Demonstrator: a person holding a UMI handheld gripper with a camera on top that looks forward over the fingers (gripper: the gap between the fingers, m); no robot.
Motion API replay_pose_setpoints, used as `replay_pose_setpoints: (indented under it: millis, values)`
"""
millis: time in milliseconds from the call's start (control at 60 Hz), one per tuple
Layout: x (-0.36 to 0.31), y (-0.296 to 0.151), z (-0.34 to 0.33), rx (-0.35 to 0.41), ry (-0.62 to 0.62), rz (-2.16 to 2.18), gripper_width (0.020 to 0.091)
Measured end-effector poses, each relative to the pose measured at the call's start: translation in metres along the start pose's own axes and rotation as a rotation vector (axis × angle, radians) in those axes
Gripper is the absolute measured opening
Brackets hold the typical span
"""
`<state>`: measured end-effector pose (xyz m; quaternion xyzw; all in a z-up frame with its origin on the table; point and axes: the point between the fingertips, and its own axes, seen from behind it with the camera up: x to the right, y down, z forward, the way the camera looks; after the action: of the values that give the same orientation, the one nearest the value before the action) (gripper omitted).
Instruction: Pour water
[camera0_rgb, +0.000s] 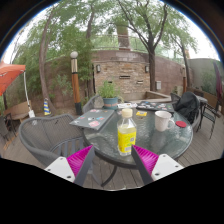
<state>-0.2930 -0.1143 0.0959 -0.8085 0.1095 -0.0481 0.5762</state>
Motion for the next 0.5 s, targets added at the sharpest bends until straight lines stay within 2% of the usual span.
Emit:
replay_pose_setpoints:
  millis: [83, 317, 350, 367, 383, 400, 417, 433, 500]
  values:
    - [0.036, 0.008, 0.049, 0.021, 0.039, -0.003, 0.0836]
    - [0.053, -0.024, 0.142, 0.130, -0.035, -0.015, 0.0838]
    - [0.054, -0.027, 0.155, 0.139, -0.051, -0.012, 0.0821]
    - [0.051, -0.029, 0.156, 0.140, -0.059, -0.011, 0.0800]
    - [0.050, -0.030, 0.159, 0.143, -0.067, -0.010, 0.0749]
    - [0.048, -0.031, 0.162, 0.147, -0.075, -0.011, 0.0674]
    - [0.047, -0.031, 0.164, 0.147, -0.084, -0.015, 0.0540]
    - [0.046, -0.029, 0.161, 0.146, -0.086, -0.018, 0.0489]
    - [0.042, -0.032, 0.163, 0.164, -0.087, -0.050, 0.0469]
